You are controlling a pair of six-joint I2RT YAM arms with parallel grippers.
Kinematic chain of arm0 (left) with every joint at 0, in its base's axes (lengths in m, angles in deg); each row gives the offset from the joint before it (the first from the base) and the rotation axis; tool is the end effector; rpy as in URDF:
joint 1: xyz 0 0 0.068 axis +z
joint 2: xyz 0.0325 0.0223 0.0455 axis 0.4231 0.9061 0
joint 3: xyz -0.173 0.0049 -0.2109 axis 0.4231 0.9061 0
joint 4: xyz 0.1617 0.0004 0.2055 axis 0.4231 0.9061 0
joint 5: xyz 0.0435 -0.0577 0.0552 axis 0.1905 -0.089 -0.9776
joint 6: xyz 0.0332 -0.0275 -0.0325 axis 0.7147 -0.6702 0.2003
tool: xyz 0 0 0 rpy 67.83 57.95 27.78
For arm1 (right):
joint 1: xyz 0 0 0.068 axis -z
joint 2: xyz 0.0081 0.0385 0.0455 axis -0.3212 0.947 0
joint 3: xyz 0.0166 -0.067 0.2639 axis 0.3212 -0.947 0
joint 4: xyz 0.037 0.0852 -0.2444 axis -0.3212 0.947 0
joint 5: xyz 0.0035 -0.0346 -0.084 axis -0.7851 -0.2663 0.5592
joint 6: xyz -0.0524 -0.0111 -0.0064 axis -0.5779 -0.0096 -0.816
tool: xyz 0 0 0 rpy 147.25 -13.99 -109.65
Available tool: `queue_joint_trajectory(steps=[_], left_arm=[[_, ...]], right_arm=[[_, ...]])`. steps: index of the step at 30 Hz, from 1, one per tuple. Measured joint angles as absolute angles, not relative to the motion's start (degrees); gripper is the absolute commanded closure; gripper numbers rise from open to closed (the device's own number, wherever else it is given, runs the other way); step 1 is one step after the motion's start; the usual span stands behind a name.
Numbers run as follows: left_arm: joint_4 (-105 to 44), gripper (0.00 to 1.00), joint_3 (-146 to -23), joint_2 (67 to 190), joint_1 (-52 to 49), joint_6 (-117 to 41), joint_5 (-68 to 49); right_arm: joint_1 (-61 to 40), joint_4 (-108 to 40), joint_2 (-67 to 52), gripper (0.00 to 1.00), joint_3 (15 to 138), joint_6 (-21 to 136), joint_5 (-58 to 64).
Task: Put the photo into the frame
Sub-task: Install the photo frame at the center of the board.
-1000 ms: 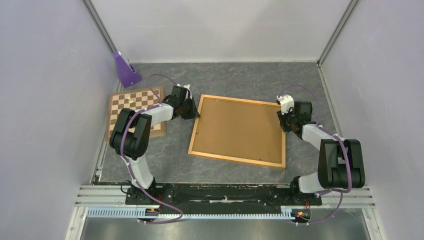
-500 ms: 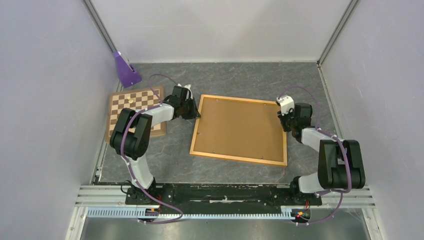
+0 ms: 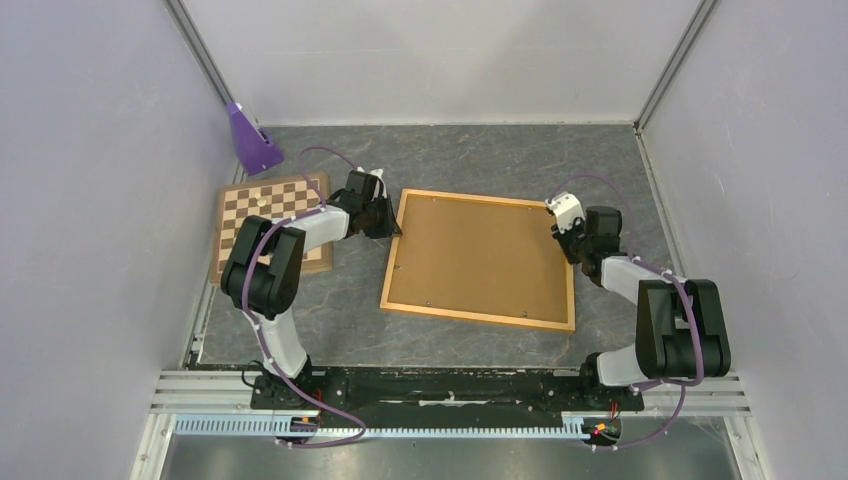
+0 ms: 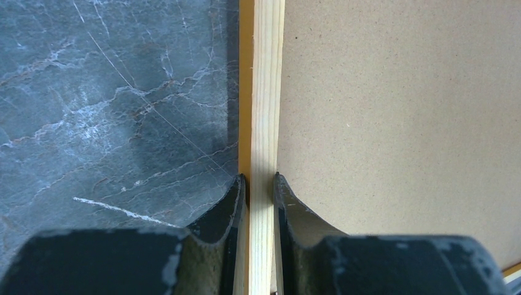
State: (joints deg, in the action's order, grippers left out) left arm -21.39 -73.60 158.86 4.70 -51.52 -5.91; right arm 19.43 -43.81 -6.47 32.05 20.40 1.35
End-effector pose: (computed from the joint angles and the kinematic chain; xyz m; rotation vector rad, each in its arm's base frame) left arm 0.3505 -0.1375 0.1531 -0.0159 2.5430 -0.5842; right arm 0.2672 0.0022 0.1501 -0.6593 2.1927 -0.1035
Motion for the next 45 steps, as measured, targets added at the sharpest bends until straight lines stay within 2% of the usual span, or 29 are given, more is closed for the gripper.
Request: queue_joint_trajectory(steps=[11, 18, 24, 26, 28, 36, 45], left_arm=[[-20.8, 0.98, -74.24, 159.21, 4.52, -51.35, -5.8], [-20.78, 0.98, -74.24, 159.21, 4.52, -51.33, -5.8], [-21.04, 0.98, -74.26, 159.28, 3.71, -51.35, -5.47], [-21.04, 0.98, -74.26, 159.3, 3.45, -51.35, -5.37], [-21.04, 0.98, -74.26, 159.3, 3.27, -51.35, -5.23], [-21.04, 0.98, -74.26, 159.3, 3.14, -51.37, -5.19], [-21.15, 0.96, -74.19, 159.25, 3.14, -51.39, -5.23]], right_arm=[[15.97, -42.65, -5.13, 0.99, 32.91, 16.08, -4.29], [15.95, -41.08, -6.31, 0.73, 32.93, 18.46, -5.1], [16.15, -36.64, -10.38, 0.62, 32.93, 23.73, -3.81], [16.34, -35.83, -12.24, 0.48, 32.99, 25.39, -2.87], [16.5, -35.24, -13.51, 0.44, 33.32, 26.79, -1.84], [17.79, -34.3, -15.04, 0.43, 34.78, 32.43, 4.76], [23.12, -33.6, -7.89, 0.51, 39.55, 39.18, 7.91]])
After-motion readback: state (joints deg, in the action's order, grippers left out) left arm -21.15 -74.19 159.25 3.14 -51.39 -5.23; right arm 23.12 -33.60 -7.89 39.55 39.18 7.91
